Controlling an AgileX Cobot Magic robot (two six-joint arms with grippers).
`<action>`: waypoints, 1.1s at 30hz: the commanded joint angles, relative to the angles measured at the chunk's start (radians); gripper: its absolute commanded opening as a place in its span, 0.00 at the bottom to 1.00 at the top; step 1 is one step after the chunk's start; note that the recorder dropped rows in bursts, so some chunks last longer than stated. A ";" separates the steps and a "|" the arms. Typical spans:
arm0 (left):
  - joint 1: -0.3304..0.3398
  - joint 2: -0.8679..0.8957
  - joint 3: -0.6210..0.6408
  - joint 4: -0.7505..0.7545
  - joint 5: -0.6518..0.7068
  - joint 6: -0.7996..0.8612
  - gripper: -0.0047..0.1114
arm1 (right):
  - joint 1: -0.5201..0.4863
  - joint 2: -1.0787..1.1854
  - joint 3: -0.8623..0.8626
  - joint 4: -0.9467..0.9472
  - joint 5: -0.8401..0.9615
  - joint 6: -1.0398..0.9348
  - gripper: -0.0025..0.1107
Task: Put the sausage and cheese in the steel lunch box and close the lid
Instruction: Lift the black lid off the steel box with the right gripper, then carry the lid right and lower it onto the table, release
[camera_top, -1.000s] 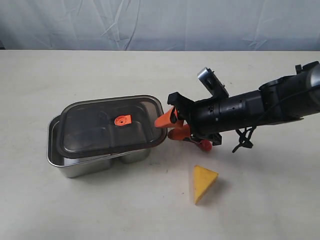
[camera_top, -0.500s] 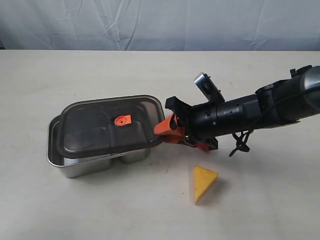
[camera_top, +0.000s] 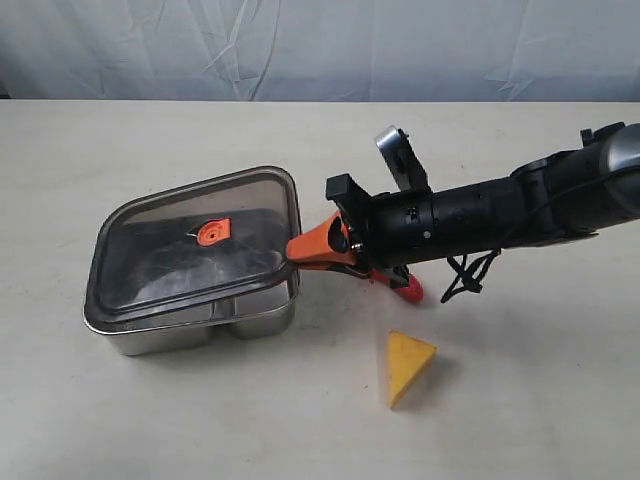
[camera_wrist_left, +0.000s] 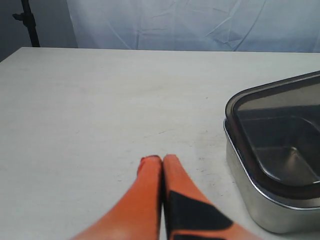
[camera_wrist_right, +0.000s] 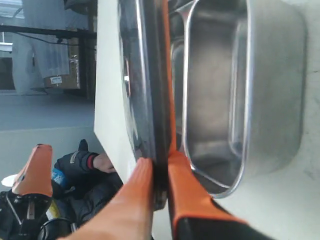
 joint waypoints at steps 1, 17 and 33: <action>0.002 -0.003 0.001 0.006 -0.013 -0.001 0.04 | 0.000 -0.055 -0.005 0.000 0.079 -0.055 0.01; 0.002 -0.003 0.001 0.006 -0.013 -0.001 0.04 | 0.000 -0.363 -0.005 -0.025 -0.109 -0.129 0.01; 0.002 -0.003 0.001 0.006 -0.013 -0.001 0.04 | 0.000 -0.847 -0.005 -1.199 -0.592 0.301 0.01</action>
